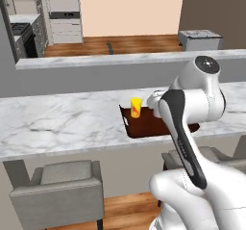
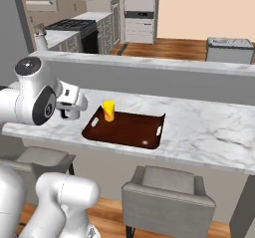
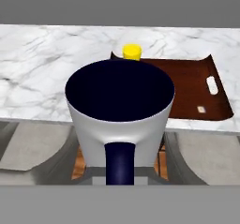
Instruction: There is a tray on the dining counter. Grab the cup, mug, and pitcher and place them on the tray. The pitcher may be placed next to the tray if it cannot fit the tray.
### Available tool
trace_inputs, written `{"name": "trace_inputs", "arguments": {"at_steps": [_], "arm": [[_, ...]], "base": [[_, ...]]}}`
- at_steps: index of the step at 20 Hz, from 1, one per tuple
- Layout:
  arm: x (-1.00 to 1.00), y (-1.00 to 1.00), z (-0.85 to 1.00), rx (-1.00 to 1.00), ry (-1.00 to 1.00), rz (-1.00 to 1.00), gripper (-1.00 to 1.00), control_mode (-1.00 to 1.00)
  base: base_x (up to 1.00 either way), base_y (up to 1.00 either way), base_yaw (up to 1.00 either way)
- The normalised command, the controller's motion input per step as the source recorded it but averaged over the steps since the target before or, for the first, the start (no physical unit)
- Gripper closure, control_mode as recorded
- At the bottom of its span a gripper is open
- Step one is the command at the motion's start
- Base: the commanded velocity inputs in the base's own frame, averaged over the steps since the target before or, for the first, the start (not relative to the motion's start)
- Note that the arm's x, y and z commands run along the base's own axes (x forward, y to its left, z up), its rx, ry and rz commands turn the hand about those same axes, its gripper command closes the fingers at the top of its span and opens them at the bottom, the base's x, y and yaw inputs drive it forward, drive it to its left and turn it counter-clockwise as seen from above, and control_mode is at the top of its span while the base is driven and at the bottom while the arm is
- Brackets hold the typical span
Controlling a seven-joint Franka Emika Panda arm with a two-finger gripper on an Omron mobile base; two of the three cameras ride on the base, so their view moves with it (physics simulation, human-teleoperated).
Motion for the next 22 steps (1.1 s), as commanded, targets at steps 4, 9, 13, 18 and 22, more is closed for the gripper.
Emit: {"name": "trace_inputs", "arguments": {"at_steps": [4, 9, 13, 18, 22], "arm": [[0.52, 0.11, -0.54, 0.0, 0.0, 0.08, 1.0, -1.0], [0.48, 0.01, -0.31, 0.0, 0.0, 0.02, 1.0, -1.0], [0.48, -0.04, -0.33, 0.0, 0.0, 0.0, 1.0, -1.0], [0.42, -0.03, -0.3, 0.0, 0.0, 0.0, 1.0, -1.0], [0.32, 0.0, -0.42, 0.0, 0.0, 0.0, 1.0, -1.0]], "base": [[0.0, 0.0, 0.0], [0.0, 0.0, 0.0], [0.0, 0.0, 0.0], [0.0, 0.0, 0.0], [0.0, 0.0, 0.0]]}}
